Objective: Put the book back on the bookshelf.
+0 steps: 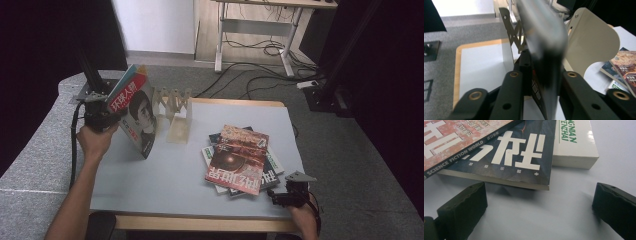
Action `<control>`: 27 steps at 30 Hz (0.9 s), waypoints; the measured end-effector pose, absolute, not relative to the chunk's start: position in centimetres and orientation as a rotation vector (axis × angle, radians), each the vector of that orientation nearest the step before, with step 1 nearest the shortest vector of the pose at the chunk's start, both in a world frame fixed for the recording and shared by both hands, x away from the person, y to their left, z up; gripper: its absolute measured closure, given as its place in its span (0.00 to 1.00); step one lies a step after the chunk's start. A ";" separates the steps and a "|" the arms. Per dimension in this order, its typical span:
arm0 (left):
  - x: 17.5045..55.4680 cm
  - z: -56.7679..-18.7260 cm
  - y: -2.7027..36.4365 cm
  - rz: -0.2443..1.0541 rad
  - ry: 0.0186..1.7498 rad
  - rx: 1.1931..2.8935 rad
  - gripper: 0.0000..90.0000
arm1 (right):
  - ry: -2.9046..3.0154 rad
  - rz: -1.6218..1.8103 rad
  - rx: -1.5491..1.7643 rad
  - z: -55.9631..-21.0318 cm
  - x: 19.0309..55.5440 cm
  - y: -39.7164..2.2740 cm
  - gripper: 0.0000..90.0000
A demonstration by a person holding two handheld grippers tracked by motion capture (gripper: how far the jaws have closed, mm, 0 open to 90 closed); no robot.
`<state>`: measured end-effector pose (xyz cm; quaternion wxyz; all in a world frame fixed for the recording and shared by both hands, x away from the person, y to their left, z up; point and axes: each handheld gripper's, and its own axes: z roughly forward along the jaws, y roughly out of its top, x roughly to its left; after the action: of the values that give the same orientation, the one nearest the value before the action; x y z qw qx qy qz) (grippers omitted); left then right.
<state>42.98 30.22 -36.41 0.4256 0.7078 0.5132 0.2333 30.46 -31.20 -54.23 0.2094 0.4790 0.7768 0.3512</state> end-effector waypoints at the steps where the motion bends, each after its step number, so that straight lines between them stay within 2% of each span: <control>1: 43.1 -36.3 30.2 0.568 1.285 1.748 0.92 | 2.161 0.977 1.332 -54.2 30.5 -31.2 0.00; 3: 43.2 -36.1 30.1 0.579 1.289 1.710 0.96 | 2.161 0.976 1.331 -54.2 30.5 -31.2 0.00; 10: 43.9 -35.7 28.9 0.716 1.292 1.695 0.97 | 2.161 0.978 1.330 -54.2 30.5 -31.2 0.00; 16: 44.4 -36.2 28.6 0.699 1.293 1.655 0.97 | 2.161 0.978 1.330 -54.2 30.5 -31.2 0.00; 24: 44.0 -36.9 29.9 0.649 1.304 1.624 0.95 | 2.161 0.979 1.332 -54.2 30.5 -31.2 0.00; 27: 44.0 -36.7 30.2 0.644 1.308 1.627 0.89 | 2.161 0.980 1.331 -54.2 30.5 -31.2 0.00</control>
<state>43.96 30.24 -36.73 0.4602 0.6612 0.5315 0.2616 30.46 -31.23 -54.25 0.2090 0.4783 0.7768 0.3522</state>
